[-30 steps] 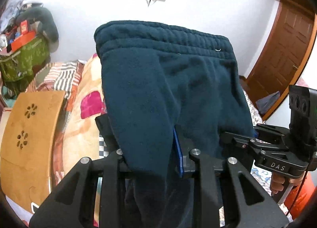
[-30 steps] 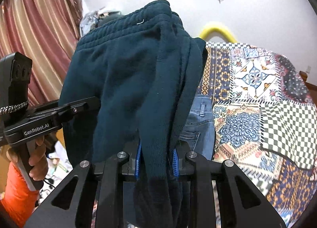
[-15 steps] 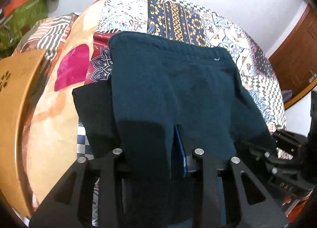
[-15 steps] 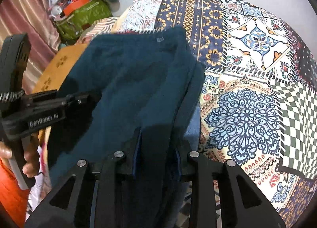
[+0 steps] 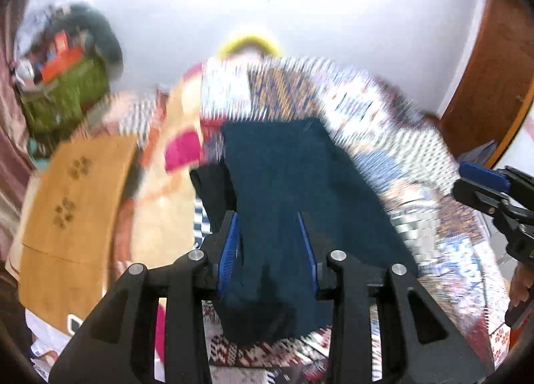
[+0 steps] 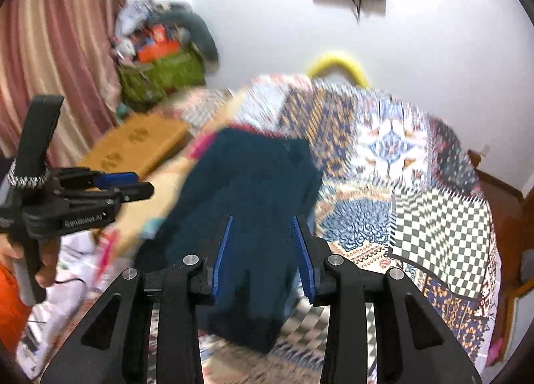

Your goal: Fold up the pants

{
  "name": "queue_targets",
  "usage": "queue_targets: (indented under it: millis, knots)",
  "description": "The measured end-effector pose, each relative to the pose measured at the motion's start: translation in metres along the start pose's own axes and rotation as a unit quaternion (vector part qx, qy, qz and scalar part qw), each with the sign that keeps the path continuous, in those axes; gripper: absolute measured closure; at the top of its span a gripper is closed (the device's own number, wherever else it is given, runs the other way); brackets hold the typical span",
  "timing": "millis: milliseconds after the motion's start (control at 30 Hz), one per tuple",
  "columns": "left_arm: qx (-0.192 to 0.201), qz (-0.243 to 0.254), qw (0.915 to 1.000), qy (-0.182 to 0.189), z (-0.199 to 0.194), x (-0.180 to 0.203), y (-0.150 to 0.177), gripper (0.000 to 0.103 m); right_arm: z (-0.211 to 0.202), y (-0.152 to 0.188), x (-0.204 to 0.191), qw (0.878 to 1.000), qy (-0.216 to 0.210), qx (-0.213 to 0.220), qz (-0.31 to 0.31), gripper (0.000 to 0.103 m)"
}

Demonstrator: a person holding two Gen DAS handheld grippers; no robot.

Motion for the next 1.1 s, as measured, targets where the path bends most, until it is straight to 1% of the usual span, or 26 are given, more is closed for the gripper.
queue_targets:
  millis: [33,67,100,133,167,200,267,333,367,433,467,533,567,600,633,667,700,733,767,800,833,900,933,1033,1100]
  knots:
    - [0.019,0.003,0.9998,0.003,-0.023,0.006,0.001,0.068,-0.005,-0.003,-0.001,1.000,-0.003,0.012,0.000,0.068]
    - [0.033,0.005,0.9994,0.007,-0.041,0.011,0.002,0.068,-0.024,-0.003,-0.006,1.000,-0.004,0.030,-0.001,0.068]
    - [0.055,0.008,0.9984,0.010,-0.068,0.017,0.004,0.068,-0.051,-0.002,-0.014,0.999,-0.004,0.053,-0.006,0.068]
    - [0.073,0.009,0.9972,0.011,-0.090,0.022,0.006,0.068,-0.064,-0.002,-0.021,0.998,-0.004,0.067,-0.007,0.068]
    - [0.093,0.010,0.9956,0.014,-0.114,0.028,0.009,0.068,-0.090,0.000,-0.029,0.996,-0.006,0.090,-0.009,0.068]
    - [0.107,0.010,0.9940,0.016,-0.133,0.032,0.012,0.068,-0.101,-0.001,-0.033,0.994,-0.007,0.105,-0.010,0.068]
    - [0.142,0.004,0.9896,0.020,-0.175,0.041,0.021,0.068,-0.141,0.002,-0.047,0.990,-0.011,0.139,-0.009,0.068]
    - [0.166,0.005,0.9858,0.024,-0.208,0.049,0.029,0.068,-0.161,0.006,-0.058,0.986,-0.013,0.165,-0.010,0.068]
    - [0.183,0.006,0.9826,0.028,-0.228,0.054,0.036,0.068,-0.179,0.011,-0.066,0.983,-0.012,0.181,-0.011,0.068]
    - [0.205,0.012,0.9782,0.031,-0.255,0.062,0.046,0.068,-0.201,0.020,-0.078,0.979,-0.005,0.202,-0.016,0.068]
    - [0.218,0.014,0.9755,0.025,-0.270,0.066,0.054,0.068,-0.208,0.023,-0.081,0.977,-0.002,0.211,-0.017,0.068]
    - [0.235,0.009,0.9716,0.024,-0.287,0.072,0.064,0.067,-0.222,0.034,-0.090,0.975,0.001,0.222,-0.019,0.068]
    - [0.240,0.006,0.9705,0.024,-0.293,0.074,0.069,0.067,-0.224,0.038,-0.091,0.974,0.001,0.227,-0.019,0.066]
    - [0.248,0.004,0.9686,0.018,-0.301,0.076,0.076,0.066,-0.232,0.044,-0.095,0.972,0.003,0.234,-0.019,0.057]
    - [0.257,0.002,0.9665,0.008,-0.307,0.077,0.082,0.062,-0.237,0.048,-0.097,0.971,0.004,0.240,-0.019,0.051]
    - [0.267,0.001,0.9638,-0.004,-0.314,0.079,0.089,0.058,-0.246,0.053,-0.100,0.968,0.008,0.249,-0.019,0.039]
    - [0.274,0.000,0.9618,-0.010,-0.320,0.079,0.096,0.047,-0.248,0.056,-0.100,0.967,0.010,0.254,-0.019,0.034]
    - [0.279,0.000,0.9602,-0.015,-0.324,0.080,0.100,0.036,-0.252,0.058,-0.101,0.966,0.012,0.256,-0.020,0.032]
    - [0.283,0.000,0.9590,-0.019,-0.328,0.082,0.106,0.031,-0.255,0.060,-0.103,0.966,0.013,0.257,-0.021,0.029]
    - [0.284,0.000,0.9586,-0.020,-0.331,0.083,0.110,0.021,-0.257,0.061,-0.103,0.966,0.016,0.258,-0.019,0.022]
    - [0.286,-0.001,0.9581,-0.021,-0.333,0.084,0.112,0.012,-0.258,0.062,-0.103,0.966,0.018,0.258,-0.017,0.017]
    - [0.291,-0.006,0.9564,-0.024,-0.341,0.084,0.120,0.005,-0.259,0.064,-0.101,0.965,0.025,0.261,-0.011,0.003]
    - [0.293,-0.007,0.9557,-0.029,-0.343,0.083,0.121,0.004,-0.259,0.065,-0.101,0.965,0.028,0.261,-0.009,0.001]
    - [0.298,-0.008,0.9537,-0.041,-0.347,0.082,0.125,0.001,-0.258,0.069,-0.102,0.966,0.031,0.258,-0.006,0.000]
    - [0.298,-0.011,0.9537,-0.039,-0.348,0.081,0.127,0.001,-0.258,0.073,-0.103,0.967,0.028,0.255,-0.003,0.000]
Point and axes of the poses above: each gripper's, at about its wrist camera, not at the fingertips, and z roughly the way its jaws point, x to its right, y to its underside, the point moved 5 cm from there along z, roughly the way its jaws point, and after that the axes turned 5 degrees about -x, right-handed, at the moved point
